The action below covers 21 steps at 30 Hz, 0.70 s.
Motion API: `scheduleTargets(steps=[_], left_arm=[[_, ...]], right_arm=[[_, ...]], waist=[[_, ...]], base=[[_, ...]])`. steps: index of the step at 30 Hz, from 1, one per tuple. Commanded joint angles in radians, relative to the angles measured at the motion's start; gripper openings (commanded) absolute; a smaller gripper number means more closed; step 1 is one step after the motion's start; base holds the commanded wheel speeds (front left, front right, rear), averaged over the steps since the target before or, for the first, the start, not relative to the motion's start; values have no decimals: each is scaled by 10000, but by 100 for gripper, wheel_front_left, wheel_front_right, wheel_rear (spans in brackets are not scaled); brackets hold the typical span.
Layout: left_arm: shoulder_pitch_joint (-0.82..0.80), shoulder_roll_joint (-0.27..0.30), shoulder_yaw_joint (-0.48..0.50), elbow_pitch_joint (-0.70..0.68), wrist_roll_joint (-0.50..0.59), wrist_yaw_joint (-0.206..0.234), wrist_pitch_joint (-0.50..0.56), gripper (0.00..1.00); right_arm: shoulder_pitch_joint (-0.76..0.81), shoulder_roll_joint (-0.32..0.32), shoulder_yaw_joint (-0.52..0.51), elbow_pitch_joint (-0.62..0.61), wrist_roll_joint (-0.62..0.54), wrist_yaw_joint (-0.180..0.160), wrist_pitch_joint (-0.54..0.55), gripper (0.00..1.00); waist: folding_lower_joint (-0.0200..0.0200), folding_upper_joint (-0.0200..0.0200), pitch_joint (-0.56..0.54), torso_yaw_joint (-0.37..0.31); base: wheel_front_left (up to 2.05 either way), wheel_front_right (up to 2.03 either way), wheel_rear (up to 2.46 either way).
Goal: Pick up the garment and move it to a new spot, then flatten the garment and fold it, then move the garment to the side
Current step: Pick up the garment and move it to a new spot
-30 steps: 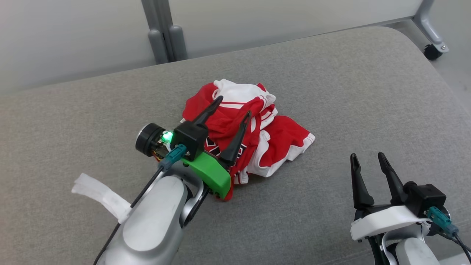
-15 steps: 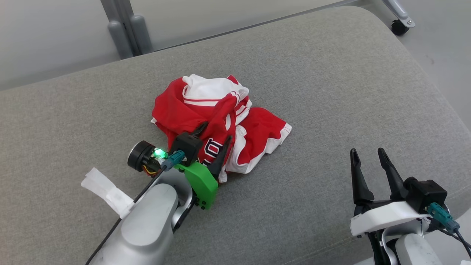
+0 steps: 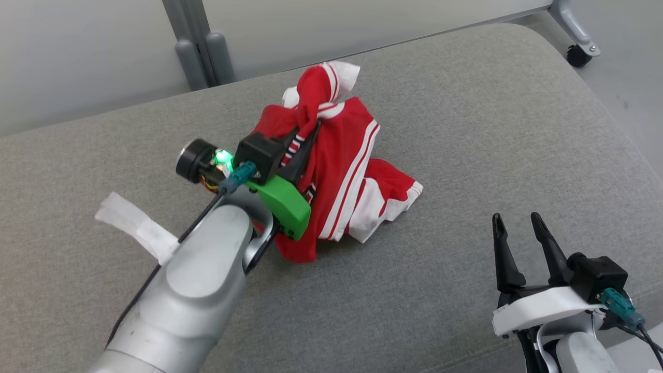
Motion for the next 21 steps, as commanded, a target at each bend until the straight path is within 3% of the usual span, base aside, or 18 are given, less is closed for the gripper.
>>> scheduleTargets(steps=[1,14,21], left_arm=[[-485,89,29,-177,-6,-17,-55,0],[-4248,801,270,-1557,-201,-30,279,0],[-5015,1226,556,-1912,-504,-18,435,0]], right_arm=[[100,-11,12,14,65,-3,-31,100],[174,-11,34,51,293,-3,-31,100],[98,-11,-24,64,375,-3,-30,100]], waist=[[0,-1,-100,94],[0,-1,-96,163],[0,-1,0,367]], base=[[0,0,0],[0,0,0],[0,0,0]])
